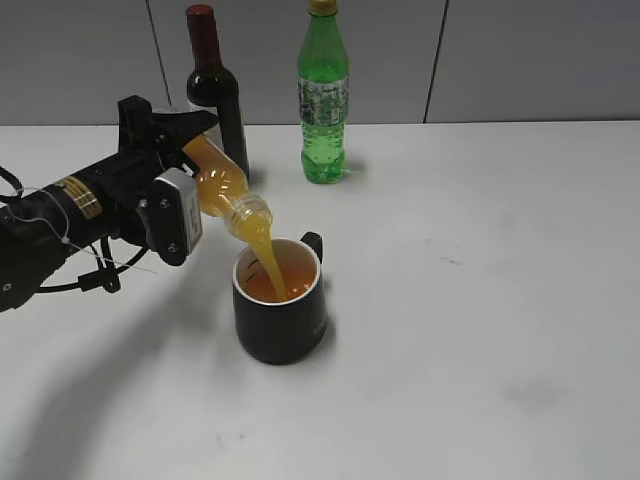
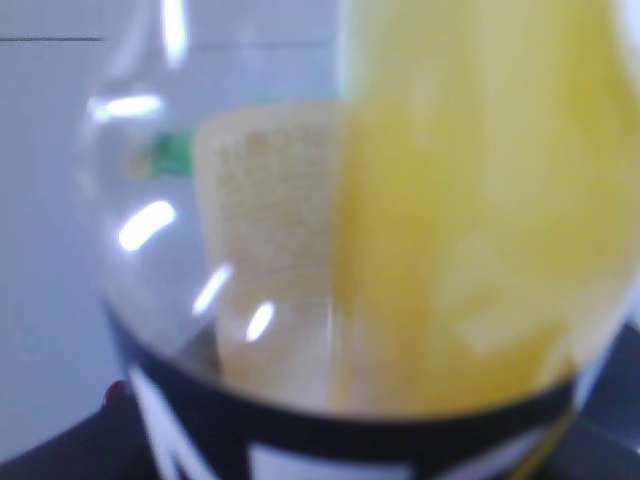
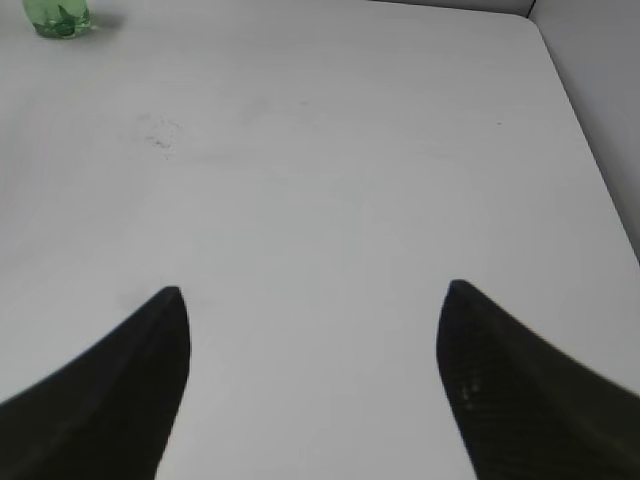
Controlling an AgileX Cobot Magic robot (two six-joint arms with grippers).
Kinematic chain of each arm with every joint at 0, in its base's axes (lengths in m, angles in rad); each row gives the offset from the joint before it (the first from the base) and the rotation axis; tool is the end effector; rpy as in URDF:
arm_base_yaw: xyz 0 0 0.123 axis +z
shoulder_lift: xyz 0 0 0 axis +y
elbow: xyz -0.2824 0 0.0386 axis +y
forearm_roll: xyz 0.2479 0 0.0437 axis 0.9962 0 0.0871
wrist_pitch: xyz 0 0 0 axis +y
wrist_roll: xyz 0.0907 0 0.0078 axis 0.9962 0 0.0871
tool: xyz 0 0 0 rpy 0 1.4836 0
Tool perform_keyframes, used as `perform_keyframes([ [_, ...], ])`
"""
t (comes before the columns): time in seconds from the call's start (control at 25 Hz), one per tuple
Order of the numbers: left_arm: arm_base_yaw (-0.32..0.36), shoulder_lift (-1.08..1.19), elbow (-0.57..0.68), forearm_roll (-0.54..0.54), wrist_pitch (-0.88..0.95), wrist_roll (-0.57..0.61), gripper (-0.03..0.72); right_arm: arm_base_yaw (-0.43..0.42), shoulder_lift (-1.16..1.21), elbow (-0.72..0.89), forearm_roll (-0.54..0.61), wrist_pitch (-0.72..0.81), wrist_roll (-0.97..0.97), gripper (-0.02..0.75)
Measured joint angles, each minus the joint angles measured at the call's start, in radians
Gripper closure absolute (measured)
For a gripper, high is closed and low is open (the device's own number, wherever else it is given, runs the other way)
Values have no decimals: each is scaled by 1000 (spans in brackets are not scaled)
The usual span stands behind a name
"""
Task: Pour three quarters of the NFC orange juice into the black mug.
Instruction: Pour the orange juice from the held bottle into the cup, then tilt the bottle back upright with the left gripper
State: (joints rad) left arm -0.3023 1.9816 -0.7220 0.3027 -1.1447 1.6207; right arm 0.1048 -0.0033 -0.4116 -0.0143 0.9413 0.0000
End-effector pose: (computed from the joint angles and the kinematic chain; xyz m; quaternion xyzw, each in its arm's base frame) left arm 0.3298 -0.1287 0.1398 0.6615 0.2904 0.3787 0.5785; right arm 0.0091 -0.0001 0.2618 -0.0447 0.8430 0.0210 0.5357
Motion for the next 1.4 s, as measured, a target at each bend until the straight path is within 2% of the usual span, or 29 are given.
perform_keyframes([
  [1.4, 0, 0, -6, -18, -18, 131, 223, 0, 0, 0, 0, 0, 0, 154],
])
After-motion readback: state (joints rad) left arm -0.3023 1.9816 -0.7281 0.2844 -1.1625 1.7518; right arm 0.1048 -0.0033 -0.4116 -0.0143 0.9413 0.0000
